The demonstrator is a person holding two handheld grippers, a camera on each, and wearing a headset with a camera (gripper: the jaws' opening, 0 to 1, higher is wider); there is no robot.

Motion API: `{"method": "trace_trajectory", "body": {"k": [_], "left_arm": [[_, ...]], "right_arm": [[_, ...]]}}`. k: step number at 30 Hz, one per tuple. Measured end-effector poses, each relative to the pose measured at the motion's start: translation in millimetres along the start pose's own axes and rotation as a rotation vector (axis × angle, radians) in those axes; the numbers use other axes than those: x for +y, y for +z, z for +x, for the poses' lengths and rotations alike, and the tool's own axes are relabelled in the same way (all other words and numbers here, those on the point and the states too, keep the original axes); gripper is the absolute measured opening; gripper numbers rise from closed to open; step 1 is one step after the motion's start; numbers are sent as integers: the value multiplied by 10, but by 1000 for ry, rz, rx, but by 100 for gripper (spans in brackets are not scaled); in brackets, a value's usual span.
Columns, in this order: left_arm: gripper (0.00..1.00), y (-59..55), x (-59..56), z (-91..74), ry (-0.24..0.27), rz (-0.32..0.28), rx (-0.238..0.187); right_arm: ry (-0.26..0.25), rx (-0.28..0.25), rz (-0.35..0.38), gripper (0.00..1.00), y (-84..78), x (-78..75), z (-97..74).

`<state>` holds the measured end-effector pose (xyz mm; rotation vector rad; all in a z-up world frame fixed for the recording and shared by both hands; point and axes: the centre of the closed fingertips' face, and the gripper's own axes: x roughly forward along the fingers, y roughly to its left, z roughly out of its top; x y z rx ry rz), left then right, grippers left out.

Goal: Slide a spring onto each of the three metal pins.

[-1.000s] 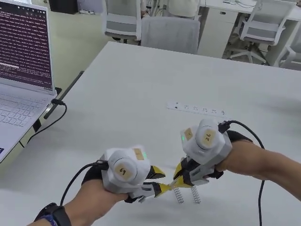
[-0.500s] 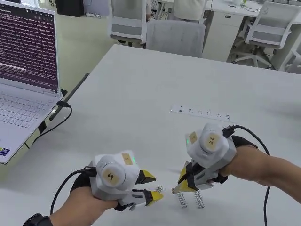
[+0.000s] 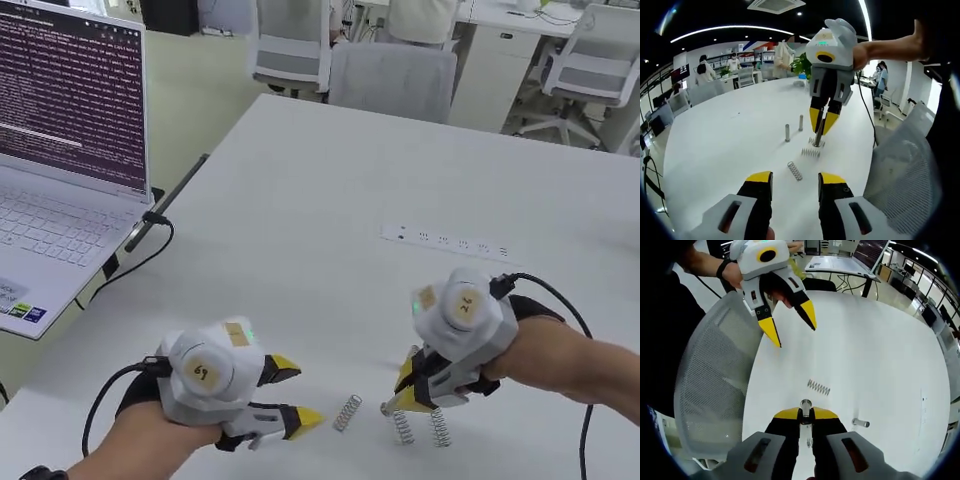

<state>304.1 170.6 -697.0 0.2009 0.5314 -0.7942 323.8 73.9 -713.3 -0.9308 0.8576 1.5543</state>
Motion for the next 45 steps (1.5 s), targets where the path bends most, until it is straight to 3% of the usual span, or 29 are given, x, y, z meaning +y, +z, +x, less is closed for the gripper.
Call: {"method": "trace_trajectory", "body": {"k": [9, 20, 33, 45], "left_arm": [[32, -127, 152, -188, 57, -56, -5], [31, -179, 244, -323, 98, -86, -12], [30, -270, 306, -458, 128, -122, -16], [31, -275, 299, -493, 137, -137, -27]], "right_arm": [[-2, 7, 10, 5, 1, -29, 44], [-4, 15, 8, 5, 60, -98, 113], [-14, 36, 10, 5, 169, -273, 295], [-20, 63, 23, 5, 239, -495, 458]]}}
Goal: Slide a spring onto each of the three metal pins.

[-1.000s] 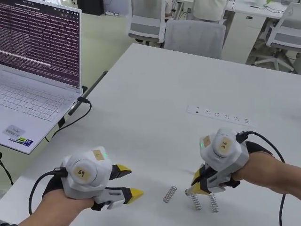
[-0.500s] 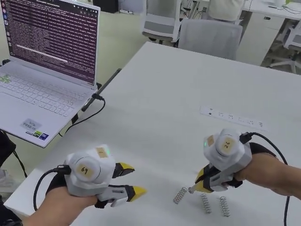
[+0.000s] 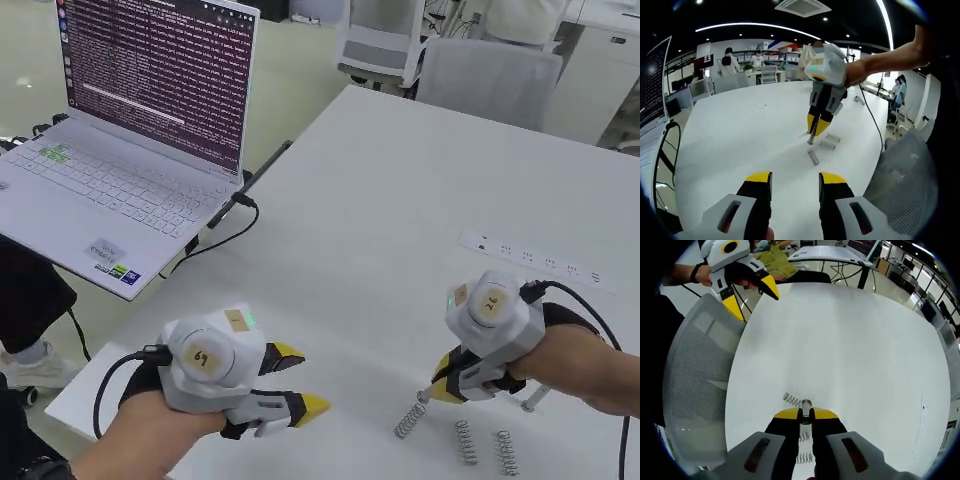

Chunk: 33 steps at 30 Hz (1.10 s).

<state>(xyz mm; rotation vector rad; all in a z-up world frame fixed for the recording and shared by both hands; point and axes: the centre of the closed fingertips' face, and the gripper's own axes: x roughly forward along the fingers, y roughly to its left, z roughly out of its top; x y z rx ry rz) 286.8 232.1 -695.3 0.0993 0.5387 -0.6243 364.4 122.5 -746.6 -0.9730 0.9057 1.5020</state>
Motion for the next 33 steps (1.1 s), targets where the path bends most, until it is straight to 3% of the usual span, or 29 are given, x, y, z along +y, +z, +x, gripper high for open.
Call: {"method": "trace_trajectory", "body": {"k": [10, 23, 33], "left_arm": [[31, 6, -7, -4, 5, -15, -9], [30, -9, 28, -4, 13, -31, -14], [31, -8, 42, -32, 19, -35, -15]], "right_arm": [[-11, 25, 3, 5, 59, -177, 148], [-62, 78, 38, 5, -4, -457, 243], [-74, 107, 54, 6, -37, -568, 340]]}}
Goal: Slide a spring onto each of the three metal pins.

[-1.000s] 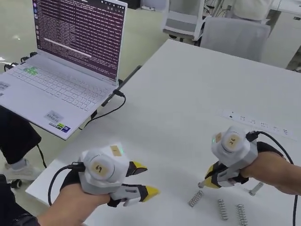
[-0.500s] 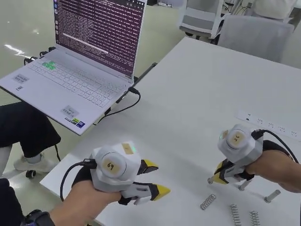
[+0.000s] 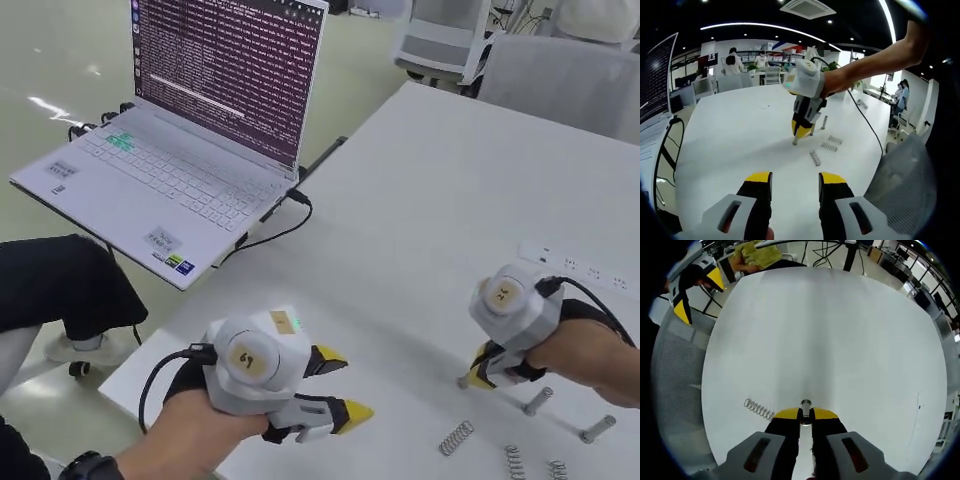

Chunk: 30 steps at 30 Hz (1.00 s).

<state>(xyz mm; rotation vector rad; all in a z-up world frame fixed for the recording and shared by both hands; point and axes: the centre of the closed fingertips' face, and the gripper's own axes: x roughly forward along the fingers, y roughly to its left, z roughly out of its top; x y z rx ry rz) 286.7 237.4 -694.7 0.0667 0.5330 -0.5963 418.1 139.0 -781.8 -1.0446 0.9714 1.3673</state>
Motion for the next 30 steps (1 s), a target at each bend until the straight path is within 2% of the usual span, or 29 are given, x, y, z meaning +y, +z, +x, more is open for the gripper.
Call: {"method": "trace_trajectory", "body": {"k": [13, 30], "left_arm": [[31, -35, 38, -33, 7, -13, 1], [30, -42, 59, -30, 9, -18, 4]], "right_arm": [[-16, 40, -4, 6, 1, -97, 44], [-3, 29, -10, 7, 51, -145, 50]]}}
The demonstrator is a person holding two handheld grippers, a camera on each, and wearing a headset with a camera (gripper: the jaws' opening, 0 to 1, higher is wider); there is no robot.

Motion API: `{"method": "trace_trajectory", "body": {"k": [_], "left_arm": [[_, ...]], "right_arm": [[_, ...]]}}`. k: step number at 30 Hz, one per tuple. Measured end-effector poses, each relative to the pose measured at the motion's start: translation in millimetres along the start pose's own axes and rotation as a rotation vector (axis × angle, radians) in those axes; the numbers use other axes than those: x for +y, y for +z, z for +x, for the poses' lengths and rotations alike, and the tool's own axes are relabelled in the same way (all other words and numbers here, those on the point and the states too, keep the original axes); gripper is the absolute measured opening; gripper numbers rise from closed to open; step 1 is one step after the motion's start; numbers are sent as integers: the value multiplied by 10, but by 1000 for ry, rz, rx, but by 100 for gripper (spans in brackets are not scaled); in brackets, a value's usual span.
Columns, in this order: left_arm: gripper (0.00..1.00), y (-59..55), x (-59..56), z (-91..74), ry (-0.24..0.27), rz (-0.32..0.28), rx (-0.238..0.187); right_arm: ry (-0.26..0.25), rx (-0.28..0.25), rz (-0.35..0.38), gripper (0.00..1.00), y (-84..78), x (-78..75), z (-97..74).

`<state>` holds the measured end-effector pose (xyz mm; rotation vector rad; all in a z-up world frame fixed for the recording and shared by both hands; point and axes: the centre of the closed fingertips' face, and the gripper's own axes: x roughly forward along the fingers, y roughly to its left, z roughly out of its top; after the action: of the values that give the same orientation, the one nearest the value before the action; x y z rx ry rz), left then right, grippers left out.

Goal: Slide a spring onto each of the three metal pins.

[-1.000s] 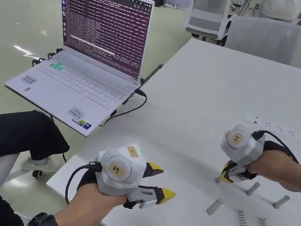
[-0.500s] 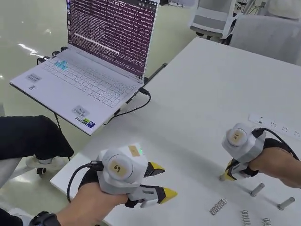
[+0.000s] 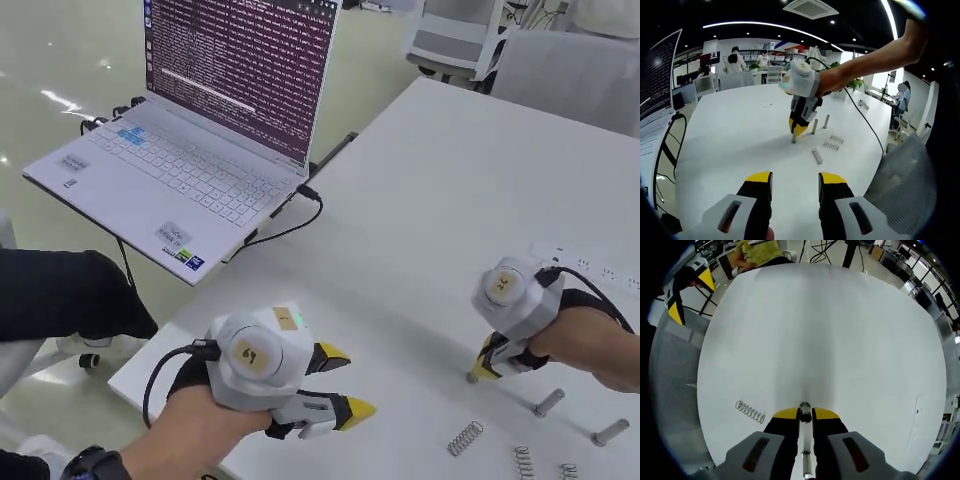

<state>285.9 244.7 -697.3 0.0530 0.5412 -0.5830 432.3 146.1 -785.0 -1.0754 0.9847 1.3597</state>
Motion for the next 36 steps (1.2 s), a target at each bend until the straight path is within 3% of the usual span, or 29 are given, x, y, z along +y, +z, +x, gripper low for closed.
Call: {"method": "trace_trajectory", "body": {"k": [20, 36], "left_arm": [[30, 1, 9, 9, 1, -4, 1], [31, 47, -10, 38, -9, 7, -5]], "right_arm": [[12, 3, -8, 16, -4, 18, 6], [3, -42, 34, 22, -7, 20, -201]]}}
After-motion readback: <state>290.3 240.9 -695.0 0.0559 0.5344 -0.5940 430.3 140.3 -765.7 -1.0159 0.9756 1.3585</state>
